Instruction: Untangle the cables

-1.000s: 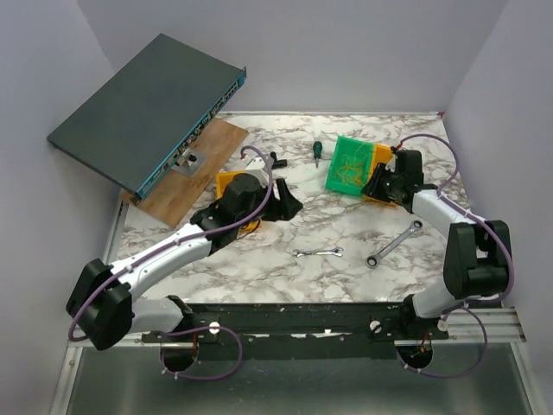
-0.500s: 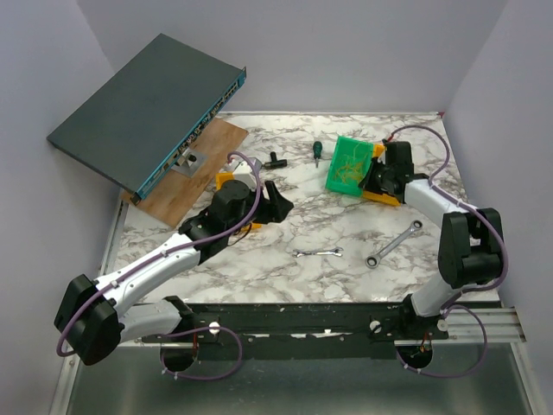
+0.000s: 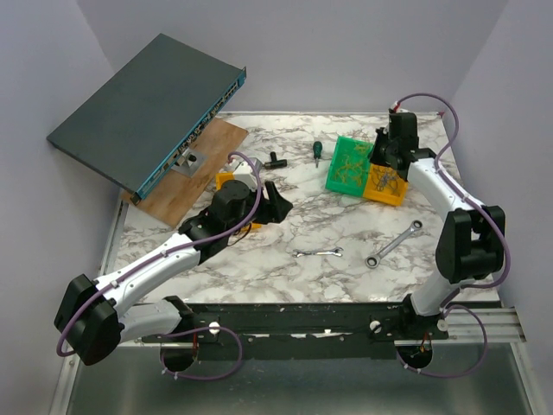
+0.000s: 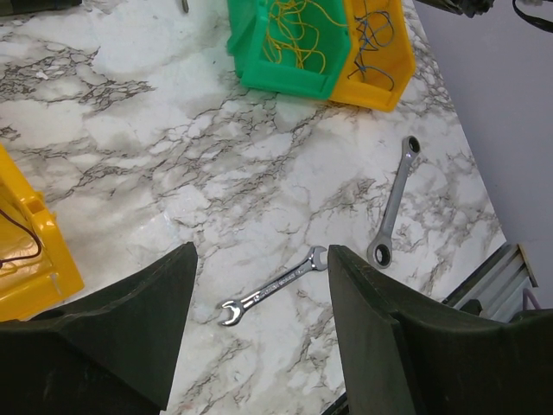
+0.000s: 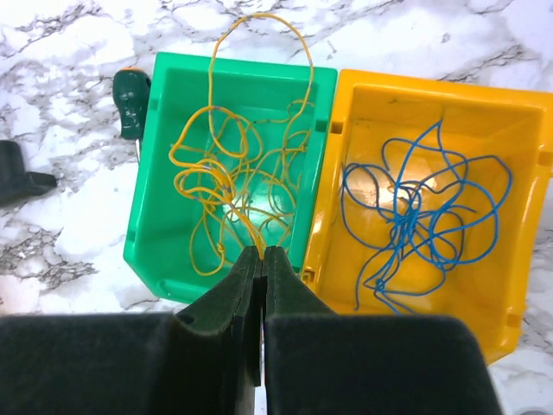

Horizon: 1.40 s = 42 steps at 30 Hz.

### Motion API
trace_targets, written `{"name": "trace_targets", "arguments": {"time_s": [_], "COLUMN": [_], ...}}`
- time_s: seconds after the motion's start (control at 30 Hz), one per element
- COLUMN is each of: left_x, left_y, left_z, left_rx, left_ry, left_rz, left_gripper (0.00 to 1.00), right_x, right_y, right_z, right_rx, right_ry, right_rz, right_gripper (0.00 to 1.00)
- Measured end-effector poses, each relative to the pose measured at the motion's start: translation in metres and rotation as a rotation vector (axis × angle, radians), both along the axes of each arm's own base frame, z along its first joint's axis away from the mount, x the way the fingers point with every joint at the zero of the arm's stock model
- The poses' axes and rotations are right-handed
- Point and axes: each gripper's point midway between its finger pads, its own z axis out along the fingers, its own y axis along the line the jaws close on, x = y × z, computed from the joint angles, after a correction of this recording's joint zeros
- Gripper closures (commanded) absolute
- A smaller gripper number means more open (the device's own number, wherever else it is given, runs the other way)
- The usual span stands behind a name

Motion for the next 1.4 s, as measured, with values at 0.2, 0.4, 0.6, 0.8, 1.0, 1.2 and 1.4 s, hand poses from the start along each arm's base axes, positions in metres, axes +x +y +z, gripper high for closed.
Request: {"name": "trace_targets", "arguments": {"time_s": [0.2, 0.4, 0.6, 0.8, 1.0, 1.2, 1.4], "left_x": [0.000, 0.000, 0.000, 0.001, 0.001, 0.002, -0.005], "left_y": [0.000, 0.000, 0.000, 0.001, 0.001, 0.003, 0.010], "left_z": [0.000, -0.001, -0.001, -0.001, -0.002, -0.001, -0.006], "left_rx": [0.003, 0.007, 0.010, 0.016, 0.017, 0.023, 0.024], "left_ry": [-0.002, -0.003, -0.005, -0.009, -0.010, -0.020, -0.034], "left_rz": [-0.001, -0.003, -0.004, -0.004, -0.003, 0.004, 0.001], "left_gripper": [0.37, 0.37, 0.37, 0.37, 0.37, 0.36, 0.30], "right_x": [0.007, 0.008, -0.014, -0.027, 0.010, 0.029, 0.002], "right_y": [-0.003, 0.019, 0.047, 0.041, 0.043, 0.048, 0.048], "right_z": [0.014, 0.006, -0.047, -0.086, -0.089, -0.105, -0.125], "right_rx": [-0.060, -0.115, -0.139, -0.173, -0.201, -0.203, -0.170], "right_ry": [-0.028, -0.020, 0.095, 0.184, 0.155, 0.149, 0.199], "right_rz": [-0.011, 0.028, 0.087, 0.070, 0.038, 0.038, 0.051], "right_gripper": [0.99, 0.99, 0.99, 0.99, 0.99, 0.91, 0.45]}}
